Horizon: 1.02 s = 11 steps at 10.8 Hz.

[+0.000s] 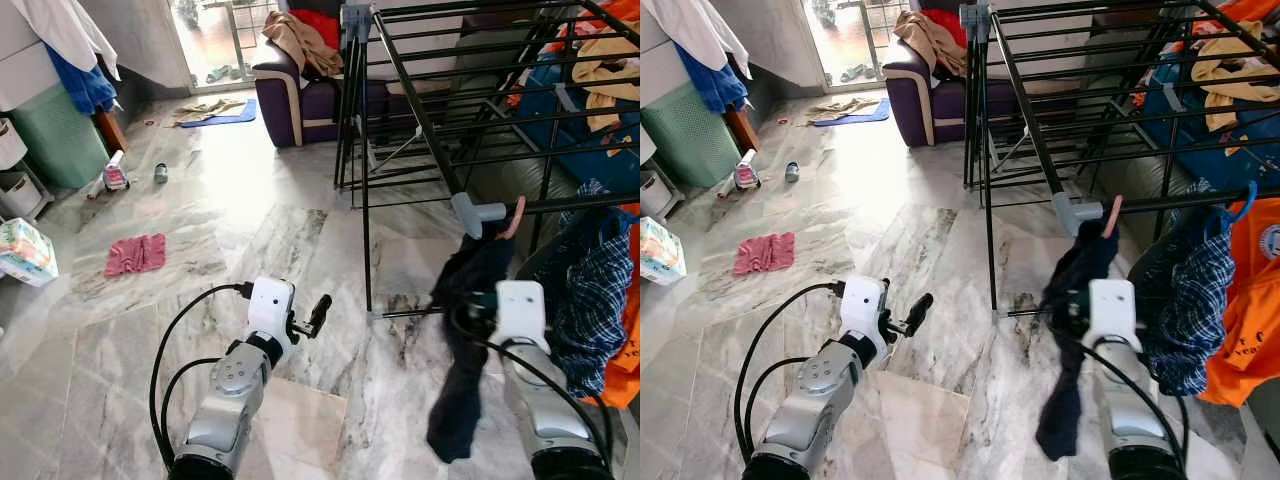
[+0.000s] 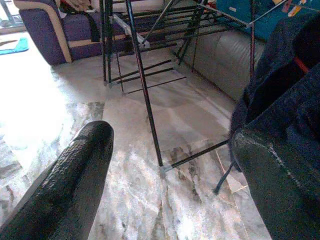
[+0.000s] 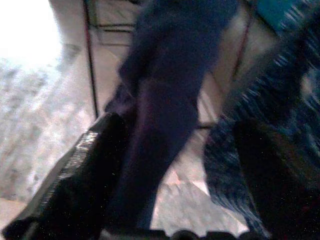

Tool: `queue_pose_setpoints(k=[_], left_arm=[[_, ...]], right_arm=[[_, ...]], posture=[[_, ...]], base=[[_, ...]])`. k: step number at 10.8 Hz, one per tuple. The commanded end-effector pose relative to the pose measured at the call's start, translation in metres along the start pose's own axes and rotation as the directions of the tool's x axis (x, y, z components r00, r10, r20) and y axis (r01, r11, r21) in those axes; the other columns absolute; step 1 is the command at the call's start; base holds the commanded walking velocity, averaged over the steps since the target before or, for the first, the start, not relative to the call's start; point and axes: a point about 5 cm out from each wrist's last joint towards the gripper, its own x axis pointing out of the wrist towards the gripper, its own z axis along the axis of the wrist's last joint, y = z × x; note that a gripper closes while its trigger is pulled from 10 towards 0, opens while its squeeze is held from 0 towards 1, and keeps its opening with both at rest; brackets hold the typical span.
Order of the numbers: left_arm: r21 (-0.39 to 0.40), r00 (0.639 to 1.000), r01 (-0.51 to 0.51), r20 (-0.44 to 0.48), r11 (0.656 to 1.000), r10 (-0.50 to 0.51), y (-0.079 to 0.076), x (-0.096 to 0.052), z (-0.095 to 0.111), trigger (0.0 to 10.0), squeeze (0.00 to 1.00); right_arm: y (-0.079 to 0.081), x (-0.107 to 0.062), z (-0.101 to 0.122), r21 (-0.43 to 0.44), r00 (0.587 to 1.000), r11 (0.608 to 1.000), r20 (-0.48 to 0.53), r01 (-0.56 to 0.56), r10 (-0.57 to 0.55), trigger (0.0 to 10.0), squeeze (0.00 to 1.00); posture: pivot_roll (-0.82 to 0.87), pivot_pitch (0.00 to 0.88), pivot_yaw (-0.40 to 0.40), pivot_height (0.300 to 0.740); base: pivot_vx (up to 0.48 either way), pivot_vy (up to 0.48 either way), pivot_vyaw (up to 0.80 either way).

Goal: Hang hanger

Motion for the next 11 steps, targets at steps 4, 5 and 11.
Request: queue_pose_setpoints(k=[4, 5, 11], left_arm=[[0.008, 1.000, -0.017, -0.025, 1.000, 0.017, 0.003, -0.001, -0.004, 10.0, 0.00], [0.009, 1.000, -0.015, -0.026, 1.000, 0.015, 0.003, -0.001, -0.005, 10.0, 0.00], [0.018, 0.999, -0.001, -0.049, 1.000, 0.002, 0.001, -0.001, -0.009, 10.0, 0.00]], right_arm=[[0.026, -0.010, 0.011, -0.030, 0.981, 0.983, 0.062, -0.181, 0.183, 10.0, 1.00], [0.030, -0.012, 0.006, -0.028, 0.975, 0.975, 0.034, -0.218, 0.219, 10.0, 1.00], [-0.027, -0.030, -0.009, -0.146, 0.997, 0.987, -0.050, -0.073, 0.066, 10.0, 1.00]], posture=[[-0.15, 0.000, 0.081, 0.740], [-0.15, 0.000, 0.081, 0.740], [-0.16, 0.000, 0.091, 0.740]], base=[[0.000, 0.000, 0.00], [0.000, 0.000, 0.00], [0.000, 0.000, 0.00]])
